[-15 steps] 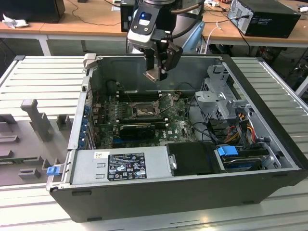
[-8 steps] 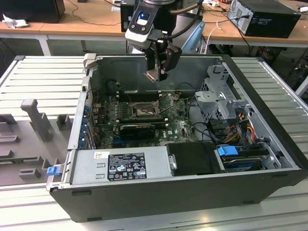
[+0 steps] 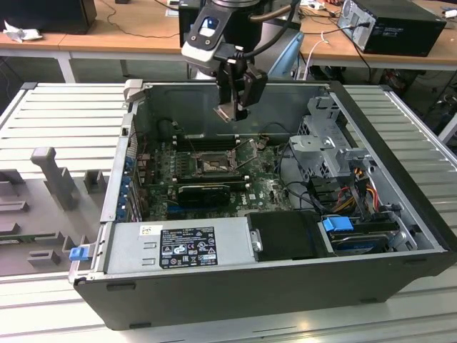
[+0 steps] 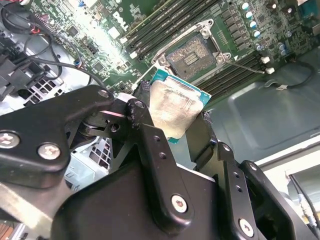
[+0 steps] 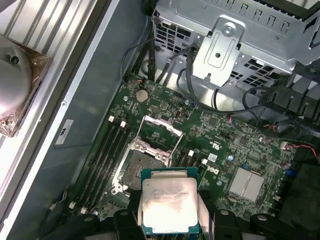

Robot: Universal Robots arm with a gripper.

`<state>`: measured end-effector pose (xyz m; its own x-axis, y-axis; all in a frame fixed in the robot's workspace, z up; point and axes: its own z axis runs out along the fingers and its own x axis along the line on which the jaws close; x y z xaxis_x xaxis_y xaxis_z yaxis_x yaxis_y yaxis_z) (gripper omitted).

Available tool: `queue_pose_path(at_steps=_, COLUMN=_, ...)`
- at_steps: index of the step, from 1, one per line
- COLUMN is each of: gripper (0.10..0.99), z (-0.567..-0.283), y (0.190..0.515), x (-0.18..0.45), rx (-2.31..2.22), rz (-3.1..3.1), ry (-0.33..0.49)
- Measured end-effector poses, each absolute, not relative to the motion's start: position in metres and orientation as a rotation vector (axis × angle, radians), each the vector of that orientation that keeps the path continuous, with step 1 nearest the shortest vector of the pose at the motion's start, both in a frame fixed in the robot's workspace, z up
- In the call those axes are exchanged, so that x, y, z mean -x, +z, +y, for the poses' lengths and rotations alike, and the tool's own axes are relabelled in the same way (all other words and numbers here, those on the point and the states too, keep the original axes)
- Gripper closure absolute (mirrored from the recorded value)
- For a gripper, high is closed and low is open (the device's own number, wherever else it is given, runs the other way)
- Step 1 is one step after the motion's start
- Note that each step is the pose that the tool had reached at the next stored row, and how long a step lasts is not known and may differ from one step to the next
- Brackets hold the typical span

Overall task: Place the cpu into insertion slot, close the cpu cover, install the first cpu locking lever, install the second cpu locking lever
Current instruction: 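Place the cpu into insertion slot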

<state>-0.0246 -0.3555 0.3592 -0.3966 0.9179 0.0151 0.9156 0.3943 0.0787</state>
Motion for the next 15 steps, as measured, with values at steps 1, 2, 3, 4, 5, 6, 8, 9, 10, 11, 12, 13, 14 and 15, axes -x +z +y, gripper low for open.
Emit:
queue_pose_path(at_steps=1, gripper=0.557, z=-0.3555, y=0.3592, x=0.0246, rx=-1.715, rz=2.593, ry=0.115)
queue_pose_path(at_steps=2, gripper=0.557, z=-0.3555, y=0.3592, x=0.0246, rx=-1.721, rz=2.589, ry=0.115)
queue_pose_path(at_steps=3, gripper=0.557, z=-0.3555, y=0.3591, x=0.0246, rx=-1.723, rz=2.587, ry=0.115)
queue_pose_path(at_steps=4, gripper=0.557, z=-0.3555, y=0.3591, x=0.0246, rx=-1.725, rz=2.586, ry=0.115)
queue_pose_path(at_steps=5, gripper=0.557, z=-0.3555, y=0.359, x=0.0246, rx=-1.727, rz=2.584, ry=0.115)
queue_pose_path(at_steps=6, gripper=0.557, z=-0.3555, y=0.359, x=0.0246, rx=-1.729, rz=2.583, ry=0.115)
queue_pose_path(at_steps=8, gripper=0.557, z=-0.3555, y=0.3589, x=0.0246, rx=-1.734, rz=2.58, ry=0.115)
queue_pose_path(at_steps=9, gripper=0.557, z=-0.3554, y=0.3585, x=0.0246, rx=-1.738, rz=2.577, ry=0.115)
queue_pose_path(at_steps=10, gripper=0.557, z=-0.3554, y=0.358, x=0.0246, rx=-1.747, rz=2.57, ry=0.115)
queue_pose_path(at_steps=11, gripper=0.557, z=-0.3555, y=0.3571, x=0.0246, rx=-1.77, rz=2.554, ry=0.114)
queue_pose_path(at_steps=12, gripper=0.557, z=-0.3555, y=0.3565, x=0.0246, rx=-1.793, rz=2.538, ry=0.113)
queue_pose_path(at_steps=13, gripper=0.557, z=-0.3555, y=0.356, x=0.0246, rx=-1.814, rz=2.522, ry=0.112)
queue_pose_path(at_steps=14, gripper=0.557, z=-0.3555, y=0.3556, x=0.0246, rx=-1.842, rz=2.501, ry=0.112)
queue_pose_path(at_steps=15, gripper=0.557, z=-0.3555, y=0.3553, x=0.0246, rx=-1.861, rz=2.486, ry=0.111)
